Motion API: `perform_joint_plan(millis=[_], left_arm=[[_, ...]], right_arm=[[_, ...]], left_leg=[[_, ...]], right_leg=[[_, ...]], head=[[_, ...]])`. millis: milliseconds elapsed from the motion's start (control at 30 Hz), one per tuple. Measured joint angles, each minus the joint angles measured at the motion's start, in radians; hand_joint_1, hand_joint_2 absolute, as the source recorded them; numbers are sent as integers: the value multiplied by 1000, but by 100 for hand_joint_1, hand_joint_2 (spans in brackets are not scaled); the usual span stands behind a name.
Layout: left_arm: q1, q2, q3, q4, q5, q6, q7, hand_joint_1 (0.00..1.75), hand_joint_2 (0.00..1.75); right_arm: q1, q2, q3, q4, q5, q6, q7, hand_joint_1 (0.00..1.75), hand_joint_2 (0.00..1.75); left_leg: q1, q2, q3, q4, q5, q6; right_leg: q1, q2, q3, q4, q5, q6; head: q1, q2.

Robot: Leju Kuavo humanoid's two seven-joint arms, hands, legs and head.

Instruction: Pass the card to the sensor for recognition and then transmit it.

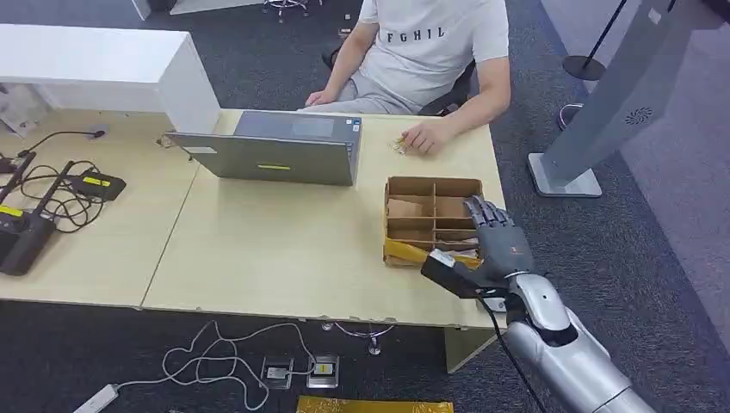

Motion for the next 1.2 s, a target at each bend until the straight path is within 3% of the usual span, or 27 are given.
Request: perform_joint_plan(millis=[467,1200], left_arm=[[-2,0,-15,0,-2,-3,-4,0,0],[-2,0,-18,0,-7,-8,-9,0,0]], right_arm=[[0,45,-3,-2,10,24,-16,0,175],[10,48,-30,8,51,43,-2,0,175]], left_leg=[[0,0,0,0,0,0],[0,0,0,0,0,0]], right_leg=[[0,0,0,0,0,0],[0,0,0,0,0,0]], head=[[0,0],[0,0]])
